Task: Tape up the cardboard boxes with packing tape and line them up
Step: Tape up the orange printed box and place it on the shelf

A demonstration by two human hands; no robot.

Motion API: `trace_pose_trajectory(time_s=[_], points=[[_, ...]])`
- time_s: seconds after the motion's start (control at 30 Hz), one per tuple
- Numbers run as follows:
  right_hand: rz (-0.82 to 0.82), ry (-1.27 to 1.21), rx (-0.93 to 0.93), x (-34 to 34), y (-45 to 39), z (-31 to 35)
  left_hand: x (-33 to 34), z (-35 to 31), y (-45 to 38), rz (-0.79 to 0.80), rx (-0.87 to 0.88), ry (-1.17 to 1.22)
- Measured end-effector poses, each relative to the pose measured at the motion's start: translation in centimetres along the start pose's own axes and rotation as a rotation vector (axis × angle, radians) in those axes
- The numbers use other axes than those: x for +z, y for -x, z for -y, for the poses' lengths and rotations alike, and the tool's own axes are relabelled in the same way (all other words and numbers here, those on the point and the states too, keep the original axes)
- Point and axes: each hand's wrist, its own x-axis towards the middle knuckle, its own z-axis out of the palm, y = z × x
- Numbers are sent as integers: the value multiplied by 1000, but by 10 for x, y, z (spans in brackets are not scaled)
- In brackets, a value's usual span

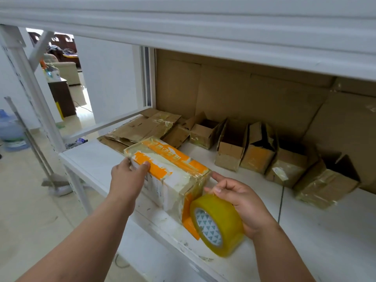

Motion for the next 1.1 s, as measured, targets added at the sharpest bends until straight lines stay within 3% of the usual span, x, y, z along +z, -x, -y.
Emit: trace_pose_trajectory(time_s=[0.07, 0.27, 0.53, 0.7, 0.87, 1.0, 1.1], points=[[24, 33, -3, 3, -3, 3, 1, 0, 9, -10, -4, -34], [53, 4, 21, -3, 3, 6, -3, -13, 33, 190, -150, 297], [88, -103, 109, -31, 21, 25, 14, -16, 74, 195, -86, 312], [84, 78, 140, -43, 30, 17, 26, -26, 86, 337, 0, 179], [82, 28, 99, -51, 43, 13, 36, -26, 92, 485, -47, 129], [72, 25, 38, -59, 51, 15, 39, -21, 101, 409, -8, 34], [94, 6, -6, -61, 55, 20, 41, -16, 104, 206, 243, -262]])
